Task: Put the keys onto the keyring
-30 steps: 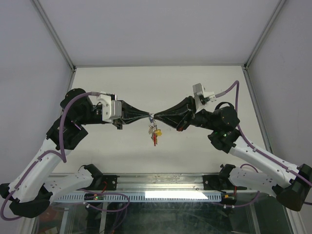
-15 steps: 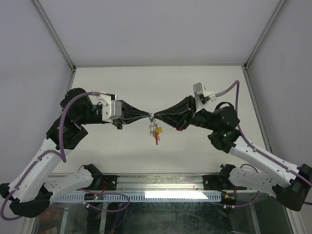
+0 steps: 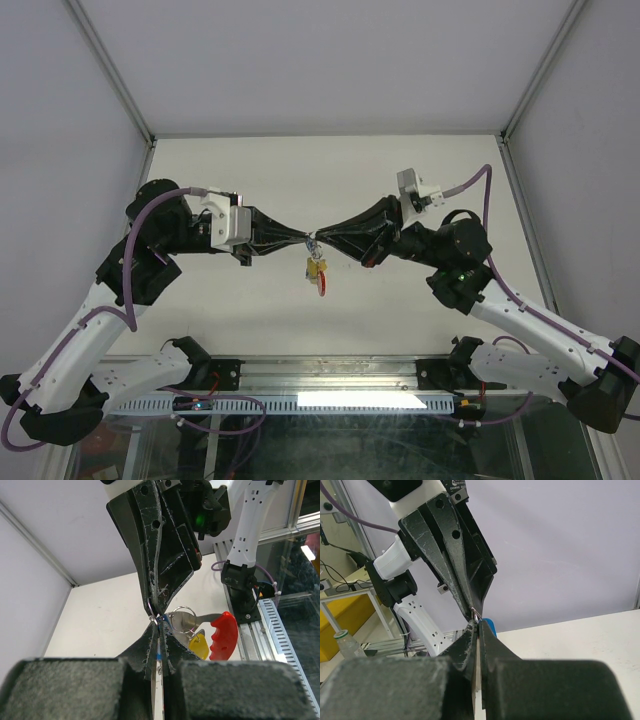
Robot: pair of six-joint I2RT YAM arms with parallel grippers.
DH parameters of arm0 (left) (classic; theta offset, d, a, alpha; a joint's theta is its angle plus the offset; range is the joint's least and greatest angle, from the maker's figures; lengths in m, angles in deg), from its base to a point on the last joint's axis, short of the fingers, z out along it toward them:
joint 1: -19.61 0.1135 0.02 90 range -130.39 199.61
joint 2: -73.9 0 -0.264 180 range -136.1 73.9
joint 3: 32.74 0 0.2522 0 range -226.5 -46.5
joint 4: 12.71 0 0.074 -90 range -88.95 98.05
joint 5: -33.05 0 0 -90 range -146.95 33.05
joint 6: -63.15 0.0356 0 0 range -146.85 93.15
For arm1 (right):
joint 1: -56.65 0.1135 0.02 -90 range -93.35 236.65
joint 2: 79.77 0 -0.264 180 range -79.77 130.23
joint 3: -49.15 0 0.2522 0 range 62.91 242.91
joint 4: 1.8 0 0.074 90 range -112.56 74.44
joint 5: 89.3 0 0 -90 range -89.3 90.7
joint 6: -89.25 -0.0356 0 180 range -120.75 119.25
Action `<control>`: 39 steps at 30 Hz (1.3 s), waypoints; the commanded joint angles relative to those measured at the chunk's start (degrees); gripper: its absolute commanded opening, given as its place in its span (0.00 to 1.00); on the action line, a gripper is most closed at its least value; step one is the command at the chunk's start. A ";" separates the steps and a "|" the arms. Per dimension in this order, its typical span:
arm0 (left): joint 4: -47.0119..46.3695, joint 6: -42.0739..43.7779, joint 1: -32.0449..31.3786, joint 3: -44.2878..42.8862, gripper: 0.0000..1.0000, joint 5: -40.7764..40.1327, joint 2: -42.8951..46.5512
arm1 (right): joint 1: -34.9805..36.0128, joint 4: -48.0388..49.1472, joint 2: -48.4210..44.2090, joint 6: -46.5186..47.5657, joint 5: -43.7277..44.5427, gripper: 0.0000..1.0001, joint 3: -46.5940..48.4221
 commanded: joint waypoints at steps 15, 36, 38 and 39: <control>1.22 1.26 -0.68 -2.07 0.00 2.92 -0.23 | -0.14 10.08 -2.34 -2.50 6.96 0.00 0.68; 1.21 1.31 -0.68 -2.11 0.00 1.77 0.04 | -0.08 6.54 -3.30 -0.87 11.26 0.00 0.51; 1.21 1.35 -0.72 -2.20 0.00 1.76 0.04 | -0.10 5.49 -3.19 -0.58 11.38 0.00 0.77; 1.21 1.35 -0.69 -2.19 0.00 1.77 0.04 | -0.06 5.37 -3.26 -0.53 11.59 0.00 0.75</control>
